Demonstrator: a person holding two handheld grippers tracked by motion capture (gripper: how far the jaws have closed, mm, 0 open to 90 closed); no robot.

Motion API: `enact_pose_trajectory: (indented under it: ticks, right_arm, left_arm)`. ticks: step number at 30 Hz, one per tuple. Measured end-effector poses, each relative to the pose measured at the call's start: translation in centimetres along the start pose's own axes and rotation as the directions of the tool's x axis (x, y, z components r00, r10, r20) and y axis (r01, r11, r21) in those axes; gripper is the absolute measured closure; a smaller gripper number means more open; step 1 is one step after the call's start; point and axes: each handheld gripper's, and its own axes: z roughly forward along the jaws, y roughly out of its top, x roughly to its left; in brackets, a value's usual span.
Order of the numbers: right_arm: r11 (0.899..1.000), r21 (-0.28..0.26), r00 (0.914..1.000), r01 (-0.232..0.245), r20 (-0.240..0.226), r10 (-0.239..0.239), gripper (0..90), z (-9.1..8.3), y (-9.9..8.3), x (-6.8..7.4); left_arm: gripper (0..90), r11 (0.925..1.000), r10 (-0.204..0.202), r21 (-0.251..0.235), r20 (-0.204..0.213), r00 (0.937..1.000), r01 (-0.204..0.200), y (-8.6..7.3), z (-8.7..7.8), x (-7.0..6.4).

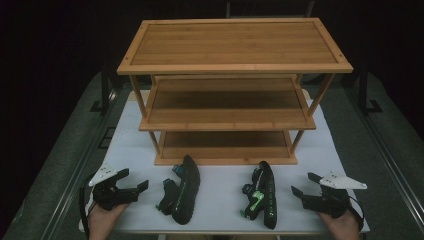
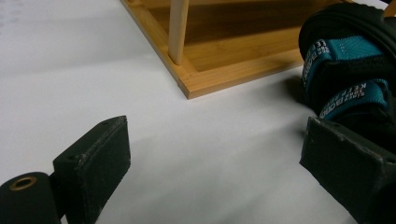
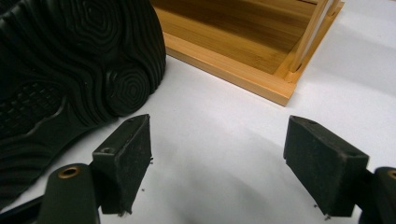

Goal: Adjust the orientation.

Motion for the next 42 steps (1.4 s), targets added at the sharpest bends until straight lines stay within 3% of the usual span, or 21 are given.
enact_pose_trajectory:
  ticks: [15,22,26,32,33,38,42]
  right_arm:
    - [1.0,-0.015,0.9997,0.019,0.012,-0.019,22.6,-0.1,0.5,0.4]
    - [0.999,-0.02,0.9994,0.033,0.014,-0.032,22.7,-0.2,0.5,0.7]
    - [0.999,-0.024,0.9994,0.03,0.018,-0.03,22.7,-0.3,0.5,0.6]
    - [0.999,-0.026,0.9993,0.032,0.02,-0.032,22.7,-0.4,0.5,0.7]
    - [0.999,-0.027,0.9991,0.036,0.024,-0.036,22.6,-0.4,0.5,0.8]
    - [0.999,-0.031,0.9992,0.032,0.027,-0.031,22.7,-0.5,0.5,0.8]
    - [0.999,-0.026,0.9992,0.032,0.026,-0.032,22.7,-0.5,0.5,0.8]
  left_arm:
    - [7.6,1.0,0.005,-0.007,0.01,0.9999,-0.005,-0.1,-0.4,0.1]
    - [7.6,1.0,0.005,-0.004,0.039,0.9992,-0.005,0.0,-0.6,-0.7]
    - [8.8,0.9994,0.015,0.032,0.06,0.9981,-0.017,0.1,-0.2,-1.3]
    - [15.4,0.9973,0.043,0.056,0.09,0.995,-0.048,0.1,0.2,-1.8]
    - [22.0,0.9967,0.053,0.056,0.101,0.9935,-0.059,0.1,0.2,-1.9]
    - [31.2,0.9922,0.071,0.091,0.143,0.9871,-0.085,0.1,0.8,-2.3]
    - [39.3,0.9851,0.118,0.104,0.173,0.9778,-0.137,0.2,1.3,-2.9]
